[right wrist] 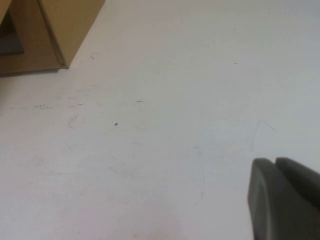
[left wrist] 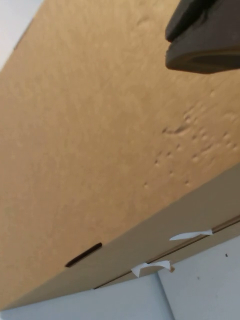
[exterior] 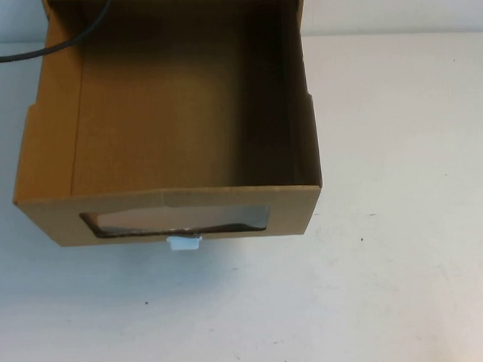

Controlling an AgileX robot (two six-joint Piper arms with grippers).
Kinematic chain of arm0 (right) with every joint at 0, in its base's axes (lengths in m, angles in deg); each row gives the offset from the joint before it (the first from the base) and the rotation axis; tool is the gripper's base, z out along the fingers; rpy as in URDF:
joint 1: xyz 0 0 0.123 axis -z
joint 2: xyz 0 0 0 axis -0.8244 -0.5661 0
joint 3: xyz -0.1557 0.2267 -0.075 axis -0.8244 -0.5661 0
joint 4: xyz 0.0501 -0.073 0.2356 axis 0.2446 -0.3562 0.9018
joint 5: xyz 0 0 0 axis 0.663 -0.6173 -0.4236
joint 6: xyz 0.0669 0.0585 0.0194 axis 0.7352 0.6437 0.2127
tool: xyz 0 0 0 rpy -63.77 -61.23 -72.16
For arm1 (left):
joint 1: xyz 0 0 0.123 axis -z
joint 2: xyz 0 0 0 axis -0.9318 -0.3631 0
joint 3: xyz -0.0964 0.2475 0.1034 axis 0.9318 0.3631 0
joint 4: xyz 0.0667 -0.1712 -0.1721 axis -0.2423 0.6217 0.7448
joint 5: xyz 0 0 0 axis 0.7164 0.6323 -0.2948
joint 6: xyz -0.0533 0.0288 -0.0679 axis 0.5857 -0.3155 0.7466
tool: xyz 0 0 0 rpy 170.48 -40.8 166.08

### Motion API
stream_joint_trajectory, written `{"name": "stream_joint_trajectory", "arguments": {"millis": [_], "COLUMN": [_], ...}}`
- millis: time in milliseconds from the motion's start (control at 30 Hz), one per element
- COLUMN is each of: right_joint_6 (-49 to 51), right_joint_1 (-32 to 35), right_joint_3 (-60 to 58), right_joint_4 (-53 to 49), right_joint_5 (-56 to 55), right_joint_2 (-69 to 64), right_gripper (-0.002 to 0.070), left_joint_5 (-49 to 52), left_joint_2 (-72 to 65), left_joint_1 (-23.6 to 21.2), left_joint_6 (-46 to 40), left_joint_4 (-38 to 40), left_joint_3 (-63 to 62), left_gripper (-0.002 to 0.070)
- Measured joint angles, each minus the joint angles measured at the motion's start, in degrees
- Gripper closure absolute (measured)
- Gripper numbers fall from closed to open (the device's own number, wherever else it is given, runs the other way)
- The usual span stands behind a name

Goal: Close the shoe box
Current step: Press the shoe box with left arm, then close the shoe box with your right arm

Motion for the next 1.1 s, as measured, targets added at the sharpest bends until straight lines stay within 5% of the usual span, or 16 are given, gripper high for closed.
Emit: {"name": "stream_joint_trajectory", "arguments": {"millis": [600, 967, 1100], "right_joint_6": [0.0, 0.0, 0.0], "right_joint_1": [0.0, 0.1, 0.1], "right_joint_3": [0.0, 0.0, 2.8], "right_joint_4": [0.4, 32.3, 34.0], "right_joint_5": [-3.2, -25.2, -15.4], "right_joint_2": [0.0, 0.0, -0.1], "right_gripper": [0.0689, 0.0689, 0.0689], "left_joint_5": [1.2, 1.2, 1.3], "left_joint_2": [-12.3, -12.3, -12.3], "left_joint_1": [1.8, 1.8, 1.9], "left_joint_6": [0.2, 0.4, 0.5], "left_joint_4": [2.0, 2.1, 2.2], "left_joint_3": [-6.4, -6.4, -6.4], "left_gripper": [0.0680, 0.0680, 0.0680]}}
